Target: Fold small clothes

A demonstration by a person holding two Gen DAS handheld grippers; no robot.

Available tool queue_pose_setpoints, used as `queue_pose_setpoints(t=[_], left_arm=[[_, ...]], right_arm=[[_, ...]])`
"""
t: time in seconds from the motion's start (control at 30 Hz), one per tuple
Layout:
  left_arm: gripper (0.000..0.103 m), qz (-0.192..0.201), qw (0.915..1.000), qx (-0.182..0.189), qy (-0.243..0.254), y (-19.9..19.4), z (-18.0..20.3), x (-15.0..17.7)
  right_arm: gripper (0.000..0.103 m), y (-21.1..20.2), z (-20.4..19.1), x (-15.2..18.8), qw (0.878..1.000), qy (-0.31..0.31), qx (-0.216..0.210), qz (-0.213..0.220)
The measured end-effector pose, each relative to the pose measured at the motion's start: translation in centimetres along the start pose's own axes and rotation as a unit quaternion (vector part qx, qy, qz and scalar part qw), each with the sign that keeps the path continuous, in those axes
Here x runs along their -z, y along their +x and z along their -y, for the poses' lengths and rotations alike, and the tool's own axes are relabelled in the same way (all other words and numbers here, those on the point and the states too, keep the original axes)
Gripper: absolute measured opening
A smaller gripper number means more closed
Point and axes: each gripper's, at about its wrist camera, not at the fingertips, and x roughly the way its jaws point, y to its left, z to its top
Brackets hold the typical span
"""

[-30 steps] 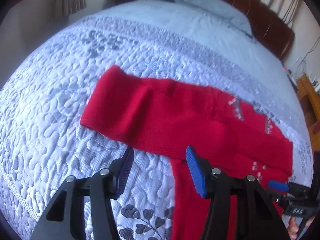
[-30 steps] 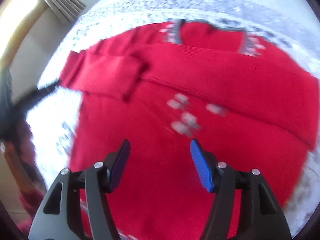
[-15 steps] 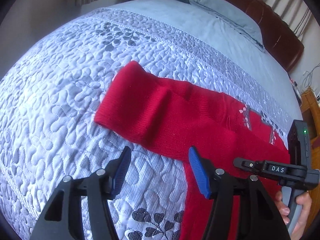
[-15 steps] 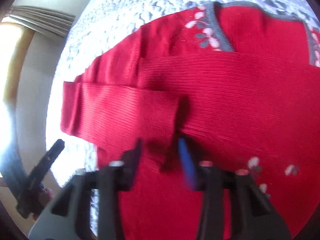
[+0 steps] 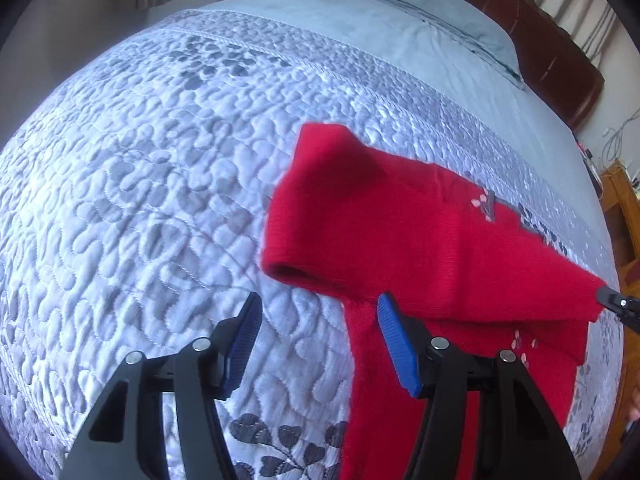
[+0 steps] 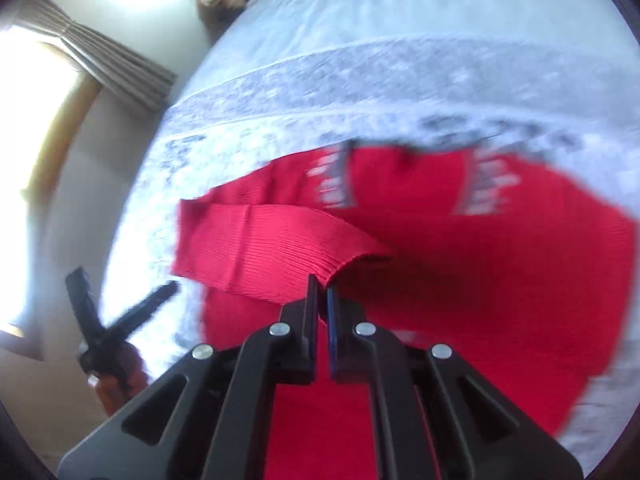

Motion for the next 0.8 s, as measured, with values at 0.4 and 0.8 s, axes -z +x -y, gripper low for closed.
queue_pose_setpoints(t=[0.4,0.8], left_arm=[[0.061,-0.028,0.998,-0.019,0.053,3.1,3.8,1.9],[0.065,-0.023,0.9968,-0.032,0.07,3.6,4.3,2.0]], right_arm=[[0.012,1.4,13.5,5.5,0.986,0.073,0.142,-0.052],[0.006,1.0,18.1,2.7,0.98,0.196,-0.034,-0.02]])
